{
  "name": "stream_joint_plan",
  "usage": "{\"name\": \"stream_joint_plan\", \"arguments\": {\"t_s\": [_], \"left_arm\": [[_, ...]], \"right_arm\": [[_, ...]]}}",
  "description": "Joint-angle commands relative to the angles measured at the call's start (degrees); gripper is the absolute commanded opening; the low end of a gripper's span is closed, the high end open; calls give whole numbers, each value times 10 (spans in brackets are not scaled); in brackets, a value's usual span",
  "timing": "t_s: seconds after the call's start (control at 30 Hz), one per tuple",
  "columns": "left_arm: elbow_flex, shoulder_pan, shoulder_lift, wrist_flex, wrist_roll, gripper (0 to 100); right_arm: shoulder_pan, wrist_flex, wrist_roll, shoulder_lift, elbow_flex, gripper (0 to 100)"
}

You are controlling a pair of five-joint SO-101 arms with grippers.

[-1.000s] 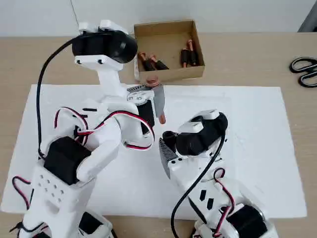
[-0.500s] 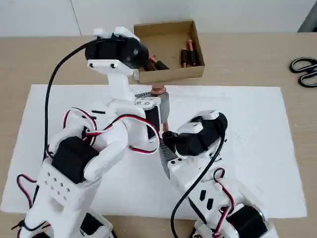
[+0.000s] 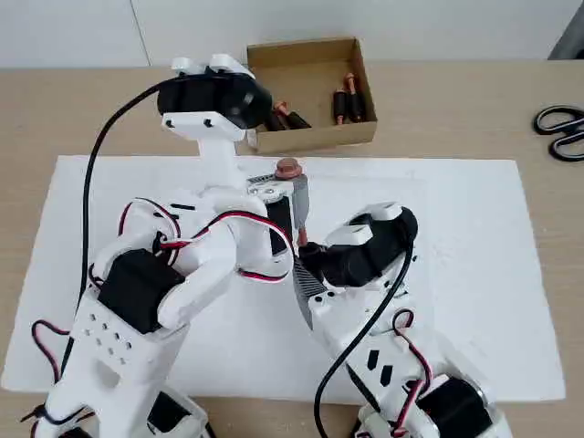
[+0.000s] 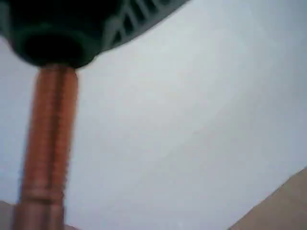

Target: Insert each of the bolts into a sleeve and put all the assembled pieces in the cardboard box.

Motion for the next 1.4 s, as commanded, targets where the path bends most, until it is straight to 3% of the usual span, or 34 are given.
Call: {"name": "stream_joint_plan", "arguments": {"t_s": [0.0, 1.37], "left_arm": [[-1, 11, -8, 1, 5, 6], [-6, 38, -44, 27, 5, 6]], "right_arm": [[0, -17, -4, -5, -4, 4], [2, -17, -4, -5, -6, 4]]}}
